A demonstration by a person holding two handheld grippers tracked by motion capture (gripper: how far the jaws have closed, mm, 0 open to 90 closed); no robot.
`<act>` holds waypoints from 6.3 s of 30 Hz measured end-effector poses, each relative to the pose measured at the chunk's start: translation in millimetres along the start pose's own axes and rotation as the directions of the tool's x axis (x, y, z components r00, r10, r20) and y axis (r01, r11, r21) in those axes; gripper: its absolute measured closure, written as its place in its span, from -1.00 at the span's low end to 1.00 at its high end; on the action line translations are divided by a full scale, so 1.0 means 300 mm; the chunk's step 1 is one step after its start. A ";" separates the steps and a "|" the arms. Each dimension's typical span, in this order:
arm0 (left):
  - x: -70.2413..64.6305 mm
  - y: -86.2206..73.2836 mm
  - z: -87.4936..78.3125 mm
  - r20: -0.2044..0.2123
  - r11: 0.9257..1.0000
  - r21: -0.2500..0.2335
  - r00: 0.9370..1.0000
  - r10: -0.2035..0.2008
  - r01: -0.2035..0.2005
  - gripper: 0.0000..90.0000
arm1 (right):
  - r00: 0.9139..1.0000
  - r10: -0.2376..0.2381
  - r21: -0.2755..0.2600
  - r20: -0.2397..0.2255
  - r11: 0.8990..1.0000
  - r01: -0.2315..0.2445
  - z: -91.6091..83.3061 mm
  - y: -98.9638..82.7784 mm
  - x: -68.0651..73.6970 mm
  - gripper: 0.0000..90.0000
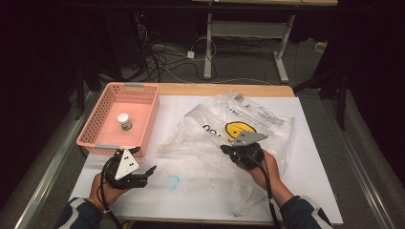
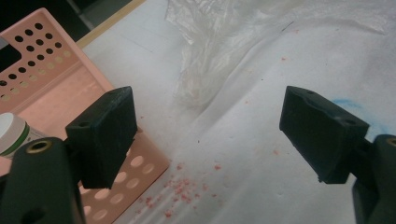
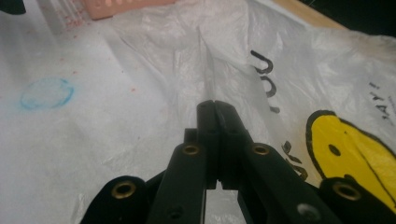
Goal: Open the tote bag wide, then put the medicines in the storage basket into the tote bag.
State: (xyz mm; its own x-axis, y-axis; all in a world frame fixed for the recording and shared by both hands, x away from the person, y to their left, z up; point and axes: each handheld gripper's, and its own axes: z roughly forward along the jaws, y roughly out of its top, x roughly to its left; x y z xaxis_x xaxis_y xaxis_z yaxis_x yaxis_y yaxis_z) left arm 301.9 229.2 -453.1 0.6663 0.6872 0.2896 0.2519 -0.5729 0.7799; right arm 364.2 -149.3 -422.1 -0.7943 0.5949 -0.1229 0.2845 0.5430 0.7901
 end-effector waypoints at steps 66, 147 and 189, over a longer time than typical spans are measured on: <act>0.628 0.073 0.324 -0.099 0.812 0.508 0.956 -0.278 0.288 0.05 | 0.997 -0.024 -0.233 0.079 0.971 0.042 -0.127 0.112 -0.055 1.00; -0.256 0.413 0.545 0.249 0.987 -0.030 0.955 0.159 -0.157 0.07 | 0.995 -0.026 -0.215 0.097 0.976 0.046 -0.139 0.103 -0.028 1.00; -0.088 0.262 0.222 0.087 0.986 0.094 0.988 0.130 -0.138 0.39 | 0.995 0.009 -0.138 0.096 0.990 0.004 -0.218 -0.015 -0.051 1.00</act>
State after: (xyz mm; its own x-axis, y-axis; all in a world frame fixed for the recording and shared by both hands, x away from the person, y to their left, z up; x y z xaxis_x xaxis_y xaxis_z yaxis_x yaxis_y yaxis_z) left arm 350.8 136.3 -436.4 0.7515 0.5659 0.3391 0.2225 -0.7013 0.6773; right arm 340.0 -199.6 -384.6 -0.7367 0.6539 -0.1723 0.2043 0.4582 0.8651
